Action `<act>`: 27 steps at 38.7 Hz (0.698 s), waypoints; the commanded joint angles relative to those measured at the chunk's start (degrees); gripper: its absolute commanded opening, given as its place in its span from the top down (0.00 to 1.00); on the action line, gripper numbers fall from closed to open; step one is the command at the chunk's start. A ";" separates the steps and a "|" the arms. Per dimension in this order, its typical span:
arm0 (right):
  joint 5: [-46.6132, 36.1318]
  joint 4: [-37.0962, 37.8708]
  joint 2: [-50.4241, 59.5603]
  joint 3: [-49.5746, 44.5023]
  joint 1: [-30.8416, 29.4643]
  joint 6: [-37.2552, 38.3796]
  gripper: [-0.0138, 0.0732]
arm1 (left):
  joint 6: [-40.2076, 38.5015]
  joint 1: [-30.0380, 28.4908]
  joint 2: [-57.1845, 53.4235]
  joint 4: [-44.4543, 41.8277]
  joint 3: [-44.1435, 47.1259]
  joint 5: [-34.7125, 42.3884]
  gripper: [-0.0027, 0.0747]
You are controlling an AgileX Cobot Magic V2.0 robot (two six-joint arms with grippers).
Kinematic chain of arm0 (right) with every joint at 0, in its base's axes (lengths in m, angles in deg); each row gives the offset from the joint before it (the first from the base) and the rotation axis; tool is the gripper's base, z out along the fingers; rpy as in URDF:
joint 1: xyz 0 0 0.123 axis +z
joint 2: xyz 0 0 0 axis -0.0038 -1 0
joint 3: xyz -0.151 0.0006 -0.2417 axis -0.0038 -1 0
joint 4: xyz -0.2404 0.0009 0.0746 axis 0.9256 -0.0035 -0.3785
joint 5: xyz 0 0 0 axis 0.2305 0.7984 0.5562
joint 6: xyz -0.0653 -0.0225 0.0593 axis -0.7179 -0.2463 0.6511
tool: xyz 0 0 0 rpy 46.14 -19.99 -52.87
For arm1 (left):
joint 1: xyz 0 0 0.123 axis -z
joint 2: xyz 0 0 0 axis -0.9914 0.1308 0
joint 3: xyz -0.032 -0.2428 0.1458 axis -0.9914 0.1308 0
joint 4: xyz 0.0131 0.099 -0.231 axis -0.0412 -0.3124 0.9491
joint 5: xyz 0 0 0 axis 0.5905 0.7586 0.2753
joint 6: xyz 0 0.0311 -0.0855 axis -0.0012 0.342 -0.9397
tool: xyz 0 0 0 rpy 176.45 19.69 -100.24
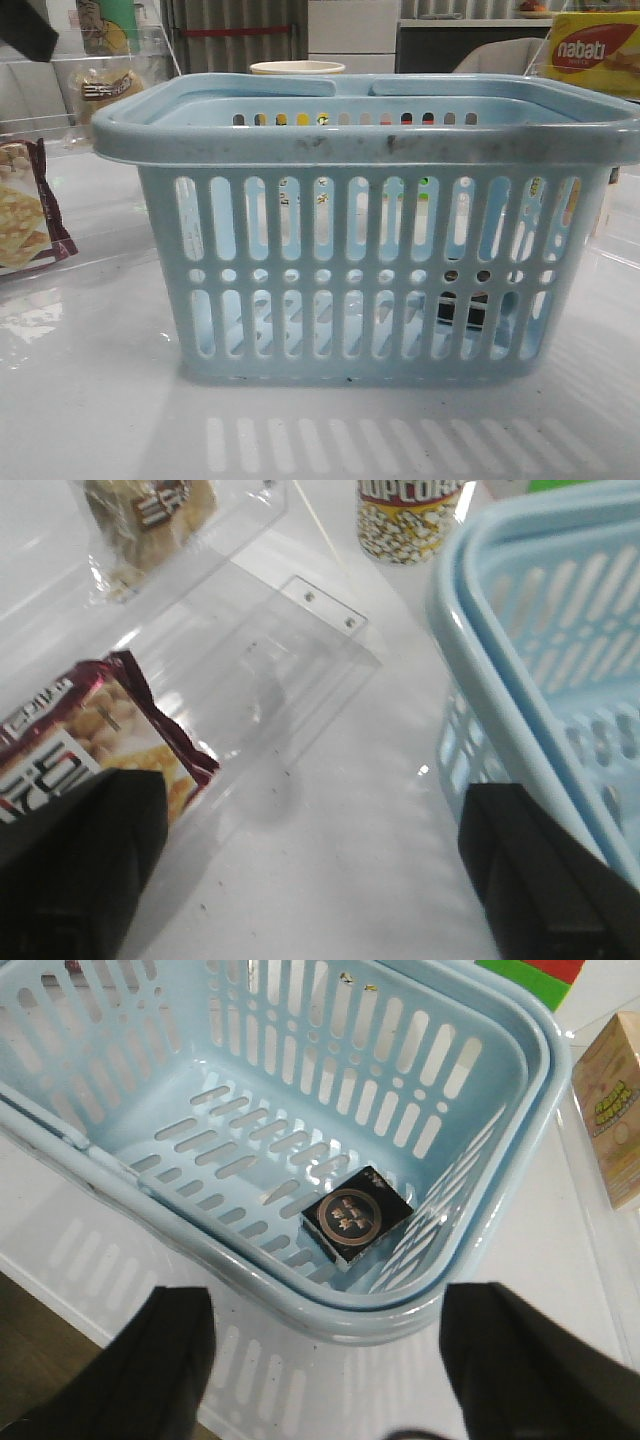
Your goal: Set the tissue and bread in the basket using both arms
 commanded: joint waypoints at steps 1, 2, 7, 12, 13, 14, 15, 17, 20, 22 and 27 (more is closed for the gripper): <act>-3.45 1.07 0.07 1.45 0.08 -0.38 0.19 | -0.10 -2.25 5.44 -0.03 -8.16 5.22 0.14; -3.45 1.07 0.07 1.45 0.08 -0.38 0.19 | -0.10 -2.69 7.34 -0.03 -9.51 5.48 0.14; -3.45 1.07 0.07 1.45 0.08 -0.38 0.19 | -0.10 -4.40 15.09 -2.18 -17.20 5.86 0.14; -3.45 1.07 0.07 1.45 0.08 -0.38 0.19 | -0.10 -6.30 22.33 -3.64 -25.03 6.11 0.14; -3.45 1.07 0.07 1.45 0.08 -0.38 0.19 | -0.10 -6.60 23.45 -3.93 -26.13 6.24 0.14; -3.40 1.07 0.08 1.45 0.08 -0.38 0.19 | -0.10 -6.92 24.91 -4.32 -27.15 6.78 0.14; -3.40 1.07 0.08 1.45 0.08 -0.38 0.19 | -0.10 -7.05 25.95 -4.84 -28.40 7.23 0.14; -3.40 1.07 0.08 1.45 0.08 -0.38 0.19 | -0.10 -7.32 28.67 -6.09 -30.51 8.21 0.14; -3.40 1.07 0.08 1.45 0.08 -0.38 0.19 | -0.10 -7.46 31.73 -6.74 -33.12 10.38 0.14; -3.40 1.07 0.08 1.45 0.08 -0.38 0.19 | -0.10 -7.46 33.65 -6.89 -34.31 11.38 0.14; -3.40 1.07 0.08 1.45 0.08 -0.38 0.19 | -0.10 -7.46 37.81 -8.30 -36.49 13.85 0.14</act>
